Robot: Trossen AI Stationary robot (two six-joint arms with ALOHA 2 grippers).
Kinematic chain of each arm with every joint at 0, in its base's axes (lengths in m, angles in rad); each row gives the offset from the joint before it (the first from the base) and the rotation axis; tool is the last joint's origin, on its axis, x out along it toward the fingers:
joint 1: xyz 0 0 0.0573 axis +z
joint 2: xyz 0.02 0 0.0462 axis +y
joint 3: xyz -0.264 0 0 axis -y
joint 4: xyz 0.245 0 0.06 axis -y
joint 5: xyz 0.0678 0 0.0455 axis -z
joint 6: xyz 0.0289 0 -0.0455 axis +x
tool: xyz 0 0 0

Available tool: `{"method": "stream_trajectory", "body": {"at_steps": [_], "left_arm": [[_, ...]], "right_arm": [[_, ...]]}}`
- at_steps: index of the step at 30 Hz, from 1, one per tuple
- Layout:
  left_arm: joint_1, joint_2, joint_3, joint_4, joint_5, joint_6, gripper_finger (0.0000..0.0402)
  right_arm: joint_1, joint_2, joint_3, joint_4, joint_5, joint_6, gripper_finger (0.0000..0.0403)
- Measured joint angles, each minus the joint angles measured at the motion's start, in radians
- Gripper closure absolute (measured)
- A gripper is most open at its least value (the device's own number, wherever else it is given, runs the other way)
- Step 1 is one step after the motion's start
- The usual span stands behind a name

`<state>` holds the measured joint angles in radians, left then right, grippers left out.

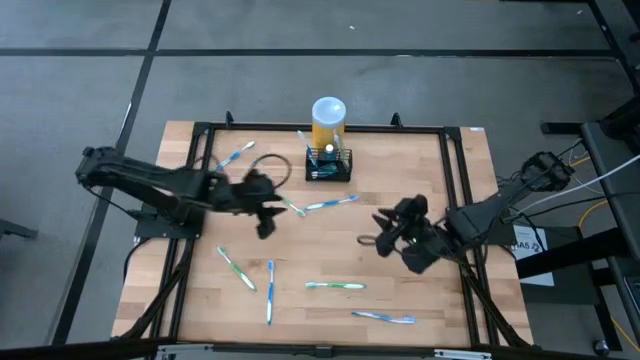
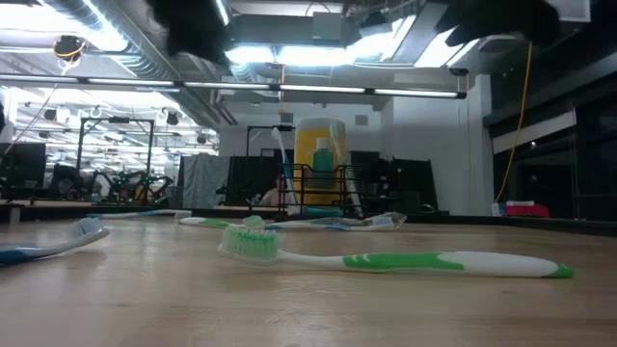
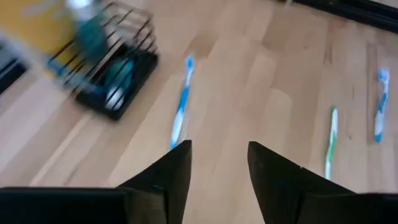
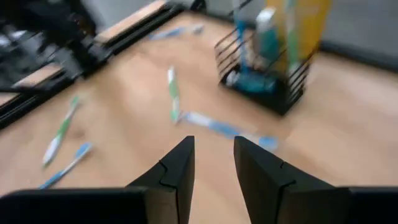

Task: Pick & Place toothbrushing station
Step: Adjust the wire organizer

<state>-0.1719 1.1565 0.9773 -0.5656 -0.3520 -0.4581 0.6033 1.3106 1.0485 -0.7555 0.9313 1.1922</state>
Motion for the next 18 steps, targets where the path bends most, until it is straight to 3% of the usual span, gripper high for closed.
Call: {"method": "stream_trajectory", "body": {"at_steps": [6,18], "left_arm": [[0.129,0.237,0.030,0.264,0.173,0.239,0.0255],[0.272,0.693,0.328,0.314,0.325,0.456,0.0262]], "right_arm": [[0.082,-0.001,0.000,-0.035,-0.001,0.151,0.0289],[0.211,0.010,0.000,-0.143,0.040,0.416,0.0289]]}}
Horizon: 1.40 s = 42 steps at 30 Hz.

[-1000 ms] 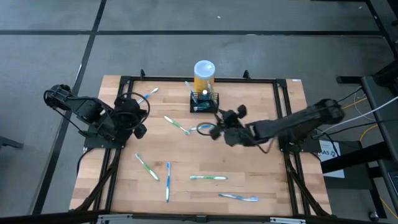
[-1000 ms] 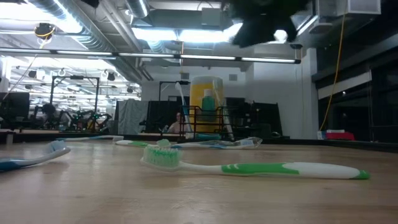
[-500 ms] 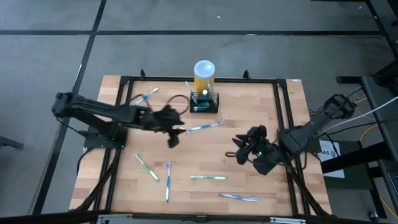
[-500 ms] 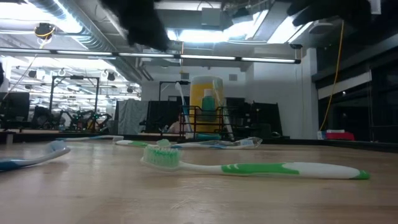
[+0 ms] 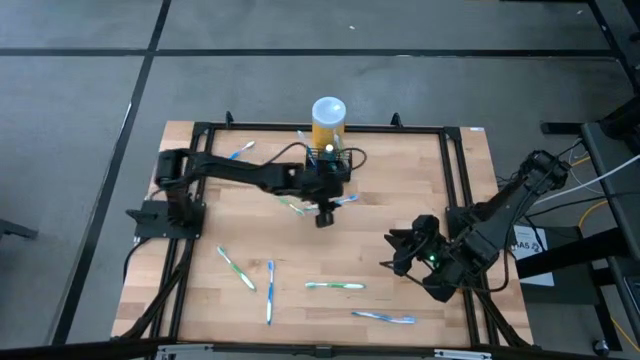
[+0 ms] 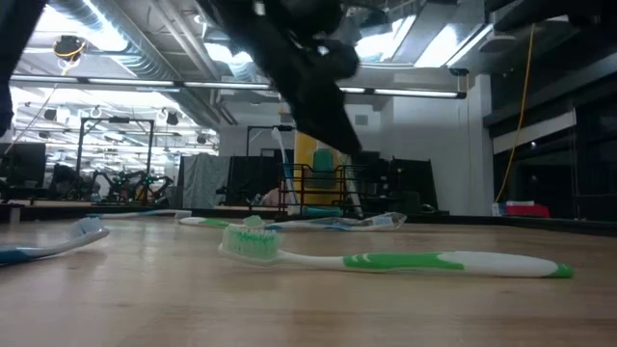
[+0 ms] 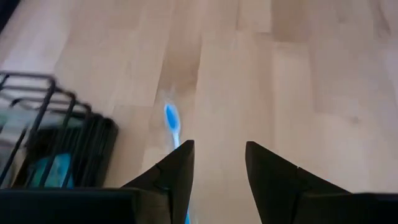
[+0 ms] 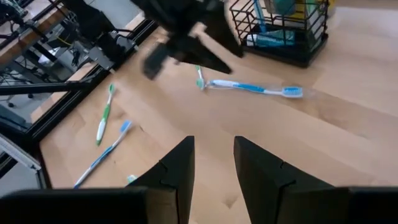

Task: Pick & Place toothbrushing station
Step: Adjust the wire organizer

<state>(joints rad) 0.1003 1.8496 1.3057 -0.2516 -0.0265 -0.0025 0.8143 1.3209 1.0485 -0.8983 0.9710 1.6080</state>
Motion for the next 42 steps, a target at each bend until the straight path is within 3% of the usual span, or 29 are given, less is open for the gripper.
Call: {"method": "stream_trajectory", "body": {"at_steps": [6,13,23,30,42], "left_arm": [[0.026,0.148,0.122,-0.001,0.002,0.027,0.0262],[0.053,0.234,0.166,0.023,0.005,0.001,0.0272],[0.087,0.274,0.171,0.129,0.049,-0.039,0.0284],[0.084,0.291,0.173,0.110,0.089,-0.001,0.0284],[0.086,0.303,0.167,0.081,0.056,0.043,0.0284]], "right_arm": [[0.039,0.000,0.000,-0.003,-0.001,0.035,0.0289],[0.074,0.000,0.000,-0.003,-0.011,0.056,0.0289],[0.107,0.000,0.000,0.016,-0.011,0.067,0.0289],[0.122,0.000,0.000,0.035,-0.005,0.073,0.0289],[0.122,0.000,0.000,0.072,0.008,0.089,0.0289]]}}
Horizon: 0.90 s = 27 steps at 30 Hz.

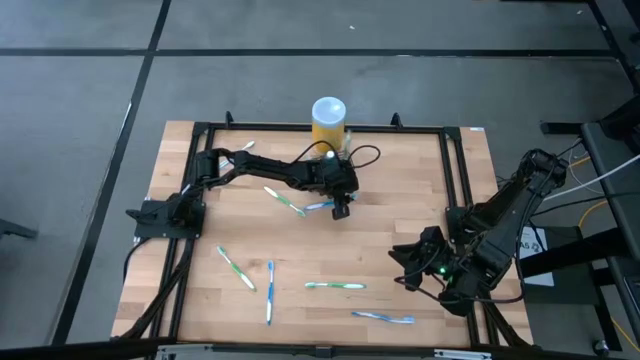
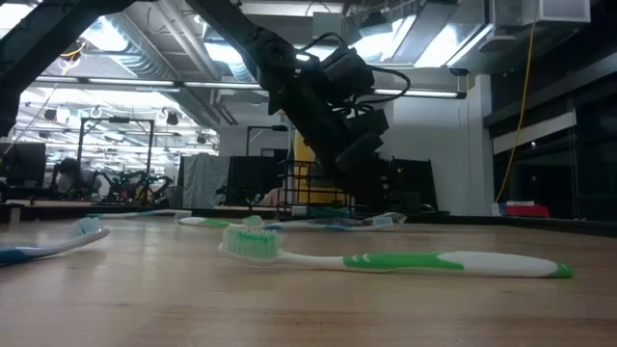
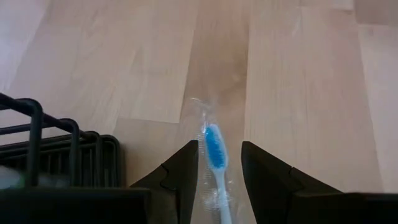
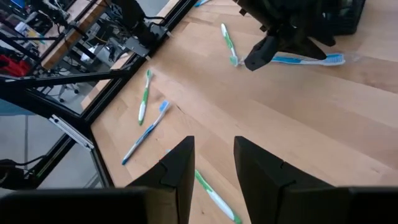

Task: Pick & Place toothbrushing station
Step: Adjust the wire organizer

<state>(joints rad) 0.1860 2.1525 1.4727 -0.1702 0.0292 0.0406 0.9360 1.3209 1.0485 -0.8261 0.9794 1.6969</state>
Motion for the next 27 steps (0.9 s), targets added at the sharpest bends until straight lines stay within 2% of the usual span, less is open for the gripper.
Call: {"method": "stream_trajectory", "body": {"at_steps": [11,20,27], "left_arm": [[-0.030,-0.026,-0.004,-0.035,-0.013,-0.004,0.0284],[-0.035,-0.107,-0.002,-0.031,-0.098,0.023,0.0284],[-0.010,-0.111,-0.001,-0.035,-0.080,0.017,0.0284]], "right_arm": [[0.000,0.000,0.000,0.016,0.018,-0.027,0.0289],[0.000,0.000,0.000,0.022,0.060,-0.072,0.0289],[0.000,0.000,0.000,0.022,0.058,-0.082,0.0289]]}}
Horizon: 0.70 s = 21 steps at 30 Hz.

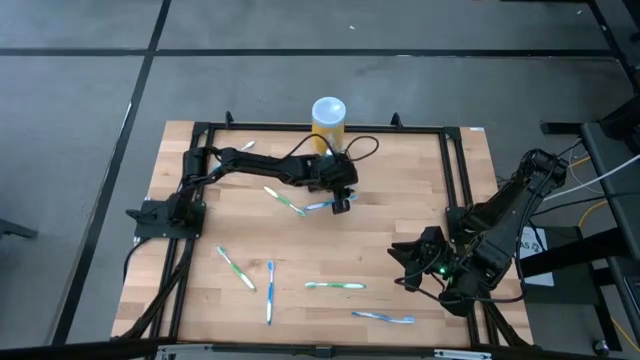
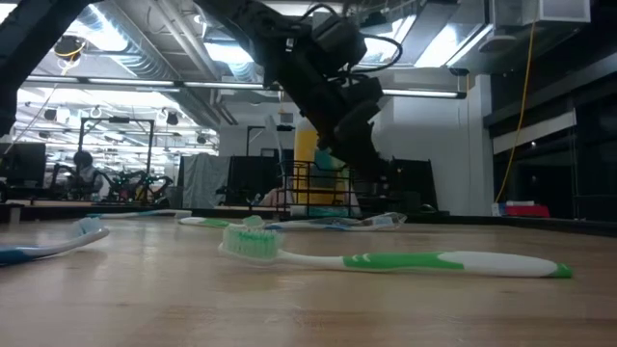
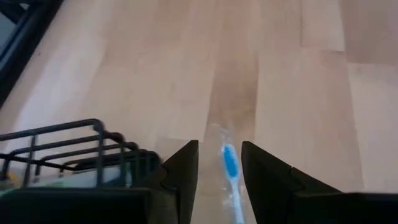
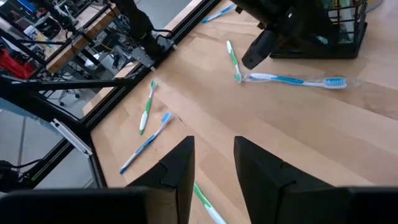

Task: Pick & Place toothbrushing station
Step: Adjust the wire organizer

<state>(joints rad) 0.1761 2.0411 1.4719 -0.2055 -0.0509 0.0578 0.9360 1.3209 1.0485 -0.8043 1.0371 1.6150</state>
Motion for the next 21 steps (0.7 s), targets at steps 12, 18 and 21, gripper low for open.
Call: {"method": "stream_trajectory", "body": {"at_steps": [12,18,21], "left_arm": [[-0.016,-0.043,0.000,-0.008,-0.044,0.016,0.0284],[-0.025,-0.129,0.000,-0.044,-0.074,0.011,0.0284],[-0.044,-0.201,0.002,-0.137,-0.144,0.011,0.0284]], "right_arm": [[0.000,0.000,0.000,-0.007,-0.005,-0.008,0.0289],[0.000,0.000,0.000,-0.009,0.003,-0.017,0.0289],[0.000,0.000,0.000,-0.009,0.003,-0.029,0.0289]]}}
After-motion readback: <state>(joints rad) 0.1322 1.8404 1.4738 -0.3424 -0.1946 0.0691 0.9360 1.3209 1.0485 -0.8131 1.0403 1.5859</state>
